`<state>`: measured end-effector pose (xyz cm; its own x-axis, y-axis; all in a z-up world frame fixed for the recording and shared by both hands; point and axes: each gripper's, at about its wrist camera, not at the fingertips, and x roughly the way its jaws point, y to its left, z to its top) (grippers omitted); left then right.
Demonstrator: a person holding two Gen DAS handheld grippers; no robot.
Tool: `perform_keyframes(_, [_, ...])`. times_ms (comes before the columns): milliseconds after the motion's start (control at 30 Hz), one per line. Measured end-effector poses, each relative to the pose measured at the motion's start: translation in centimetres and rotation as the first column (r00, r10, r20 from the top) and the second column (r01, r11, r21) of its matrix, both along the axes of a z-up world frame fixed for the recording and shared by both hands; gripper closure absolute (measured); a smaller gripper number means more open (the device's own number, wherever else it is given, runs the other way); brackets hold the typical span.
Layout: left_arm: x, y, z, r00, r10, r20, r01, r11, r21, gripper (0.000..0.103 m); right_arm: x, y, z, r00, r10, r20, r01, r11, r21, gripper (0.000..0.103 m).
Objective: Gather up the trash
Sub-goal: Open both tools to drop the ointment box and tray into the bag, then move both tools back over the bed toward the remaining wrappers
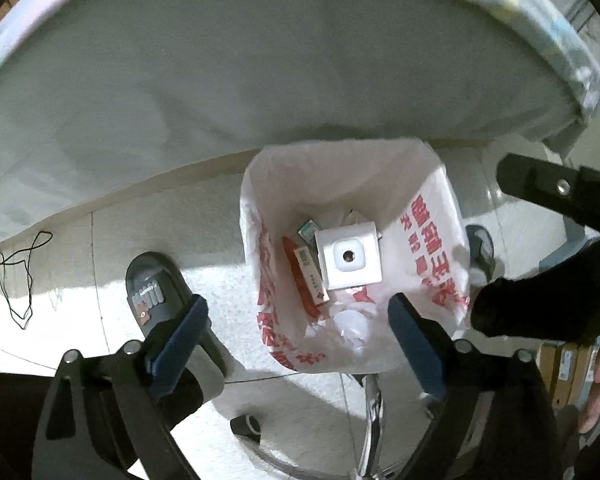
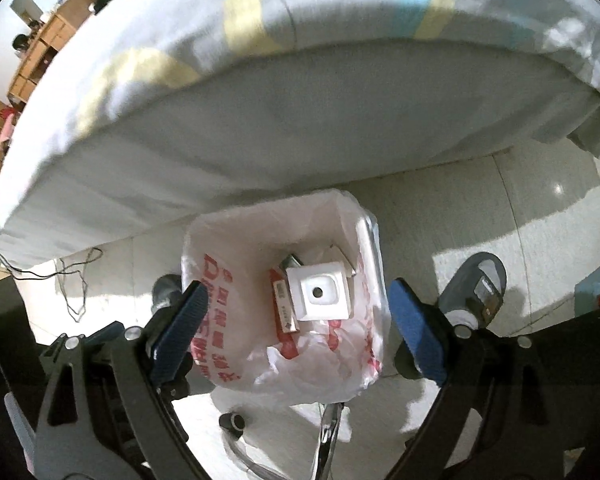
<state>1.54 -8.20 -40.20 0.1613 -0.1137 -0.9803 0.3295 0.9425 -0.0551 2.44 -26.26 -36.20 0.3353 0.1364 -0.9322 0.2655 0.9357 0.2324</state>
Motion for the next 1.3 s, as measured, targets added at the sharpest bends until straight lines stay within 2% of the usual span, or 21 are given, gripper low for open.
perform_keyframes(233, [0.5, 1.7, 2.5, 0.995, 0.097, 0.024, -0.094, 0.991, -0.098, 0.013, -1.8, -1.0, 2.7, 0.994, -0.050, 0.102, 0.043, 0.997, 0.065, 0.012])
perform_keyframes(400, [0.7, 2.4, 4.3, 0.990, 0.128, 0.052, -0.119, 0.982, -0.147, 0.009, -2.8, -1.9, 4.7, 0.983, -0.078, 0.164, 0.063, 0.993, 0.096, 0.011])
perform_keyframes(567, [1.3, 2.6, 5.3, 0.988, 0.149, 0.051, -0.137, 0.974, -0.179, 0.008, -3.0, -3.0, 7.2, 0.964, -0.095, 0.249, 0.064, 0.990, 0.128, 0.010])
perform_keyframes(700, [2.3, 3.1, 6.3, 0.985, 0.174, 0.020, -0.164, 0.954, -0.250, 0.008, -2.9, -3.8, 10.3, 0.939, -0.100, 0.329, 0.055, 0.988, 0.143, 0.007])
perform_keyframes(967, [5.0, 5.0, 10.1, 0.959, 0.257, 0.123, -0.217, 0.939, -0.267, 0.008, -1.6, -5.1, 14.2, 0.925, -0.099, 0.368, 0.058, 0.991, 0.121, 0.007])
perform_keyframes(1100, [6.7, 5.5, 12.0, 0.948, 0.246, 0.204, -0.199, 0.954, -0.224, 0.008, -0.6, -5.6, 16.1, 0.915, -0.096, 0.391, 0.062, 0.993, 0.100, 0.007])
perform_keyframes(1167, [7.8, 5.8, 12.7, 0.946, 0.243, 0.216, -0.195, 0.956, -0.220, 0.008, 0.1, -5.9, 17.2, 0.910, -0.089, 0.404, 0.061, 0.995, 0.084, 0.007])
perform_keyframes(1300, [10.1, 6.9, 14.3, 0.935, 0.271, 0.229, -0.207, 0.941, -0.267, 0.008, 1.2, -6.4, 19.0, 0.898, -0.077, 0.434, 0.054, 0.996, 0.064, 0.007])
